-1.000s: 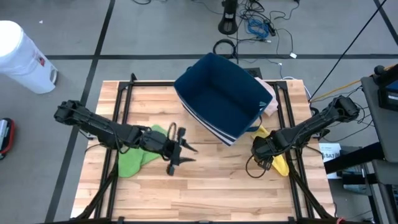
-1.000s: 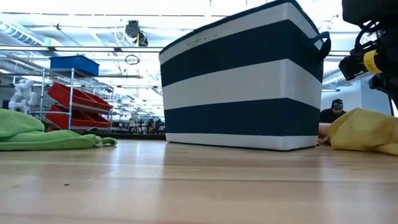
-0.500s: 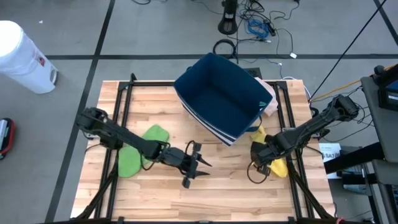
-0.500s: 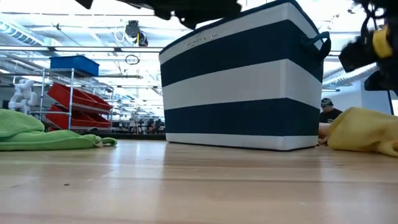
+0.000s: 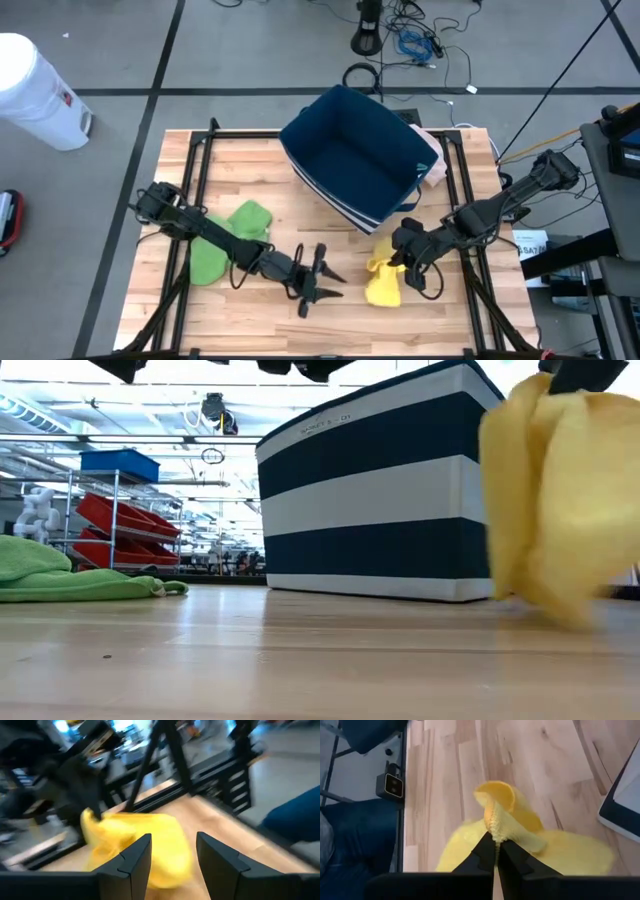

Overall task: Fold towel
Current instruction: Fold the yellow towel

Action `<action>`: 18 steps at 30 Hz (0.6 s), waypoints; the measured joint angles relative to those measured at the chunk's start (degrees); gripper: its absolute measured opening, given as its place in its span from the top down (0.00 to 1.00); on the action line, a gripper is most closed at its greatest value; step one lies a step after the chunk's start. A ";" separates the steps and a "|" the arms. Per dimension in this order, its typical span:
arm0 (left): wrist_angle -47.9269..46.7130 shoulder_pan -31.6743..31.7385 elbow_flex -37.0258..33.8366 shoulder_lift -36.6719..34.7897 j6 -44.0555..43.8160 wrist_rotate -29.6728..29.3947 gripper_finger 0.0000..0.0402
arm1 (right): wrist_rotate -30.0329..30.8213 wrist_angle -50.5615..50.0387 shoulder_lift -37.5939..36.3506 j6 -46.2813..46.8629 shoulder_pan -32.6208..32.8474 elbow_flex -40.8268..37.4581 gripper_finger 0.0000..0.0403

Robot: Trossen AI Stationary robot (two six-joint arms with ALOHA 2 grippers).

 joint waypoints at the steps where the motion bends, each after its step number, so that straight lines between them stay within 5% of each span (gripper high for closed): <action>1: -0.55 -0.18 0.00 0.00 1.24 -1.99 0.59 | -0.08 -0.07 0.00 -0.11 0.07 0.08 1.00; 9: -0.87 3.15 1.35 3.57 5.11 -1.91 0.59 | -3.86 -0.44 1.09 0.46 0.76 0.06 1.00; 18: -0.47 2.51 14.00 11.41 19.91 1.64 0.59 | -7.61 -0.14 3.68 3.67 1.86 0.06 1.00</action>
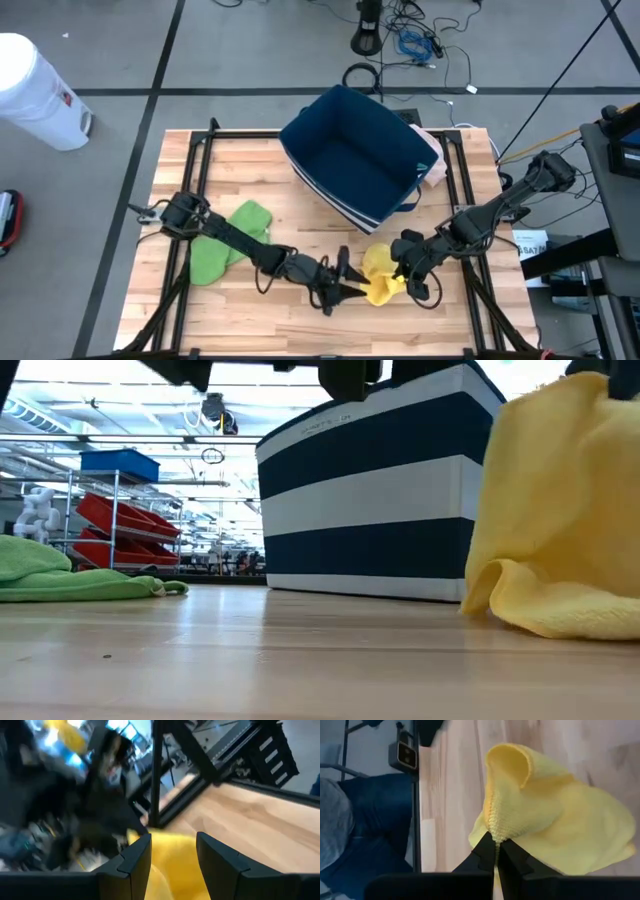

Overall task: Fold towel
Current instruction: Fold the yellow towel

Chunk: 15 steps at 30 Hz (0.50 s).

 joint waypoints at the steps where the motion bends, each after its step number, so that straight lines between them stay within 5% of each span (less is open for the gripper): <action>1: -2.25 -0.08 1.13 -0.02 0.92 0.26 0.59 | -0.11 -0.06 0.36 0.08 0.14 0.00 1.00; 7: -22.42 2.58 9.83 0.95 -2.20 6.94 0.59 | -0.14 -0.10 1.26 0.17 0.79 0.00 1.00; 15: -23.73 4.68 12.79 2.69 -2.87 6.34 0.59 | 0.15 0.27 1.22 0.11 1.11 0.00 1.00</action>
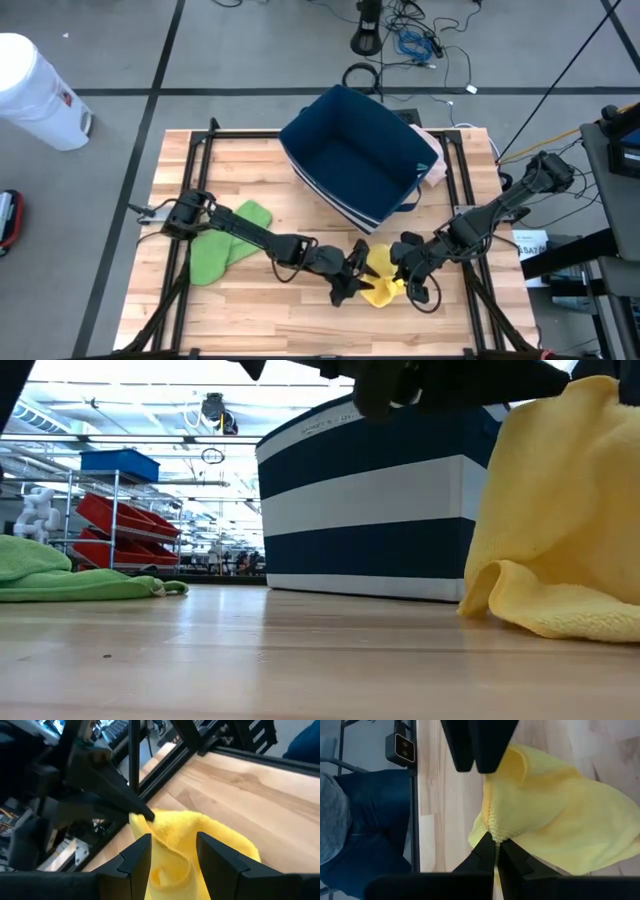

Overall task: Fold towel
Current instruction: Fold the yellow towel

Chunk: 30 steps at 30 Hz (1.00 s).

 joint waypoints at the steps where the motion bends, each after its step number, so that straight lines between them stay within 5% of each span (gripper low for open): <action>1: -0.90 0.18 0.00 0.00 -0.05 0.03 0.59 | -0.01 -0.01 0.00 0.00 0.02 0.00 1.00; 7: -4.54 0.81 -0.07 0.00 -1.10 7.61 0.59 | 0.02 -0.16 0.00 -0.83 -0.04 0.00 1.00; 20: -9.51 1.33 -0.11 0.00 1.51 4.93 0.60 | 0.02 0.50 -0.02 -1.42 -0.04 0.00 1.00; 30: -7.72 1.46 -0.11 0.00 7.70 5.12 0.82 | 0.07 7.30 -0.02 -4.29 -0.93 0.00 1.00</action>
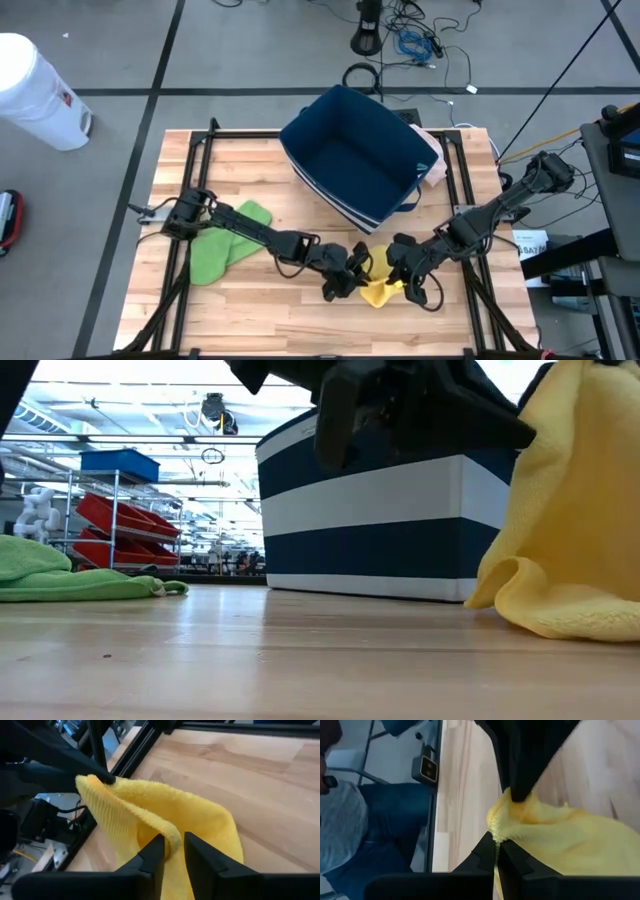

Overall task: Fold towel
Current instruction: Fold the yellow towel

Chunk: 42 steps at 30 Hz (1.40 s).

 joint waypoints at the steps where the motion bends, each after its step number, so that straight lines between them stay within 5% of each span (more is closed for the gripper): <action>1: -0.11 0.00 -0.01 0.00 0.51 0.01 0.83 | -0.01 0.23 0.00 -0.10 -0.03 0.00 1.00; 16: -0.03 -1.02 -0.02 0.00 3.35 -1.13 0.99 | -0.03 0.14 0.00 -0.14 -0.03 0.00 1.00; 22: -8.49 -1.27 1.35 -1.19 3.82 -9.72 0.99 | -1.83 -1.56 0.00 -0.51 0.83 -0.01 1.00; 31: -31.35 -5.57 13.78 -5.27 5.21 -23.31 1.00 | -2.61 -5.30 -0.26 -3.28 1.24 1.14 1.00; 37: -47.08 -8.58 24.24 -5.53 4.50 -31.30 1.00 | -0.29 -10.68 -0.33 -6.57 1.04 5.81 1.00; 42: -50.25 -11.00 28.84 -5.55 5.71 -38.91 1.00 | -1.18 -13.43 -0.26 -14.74 1.15 13.48 1.00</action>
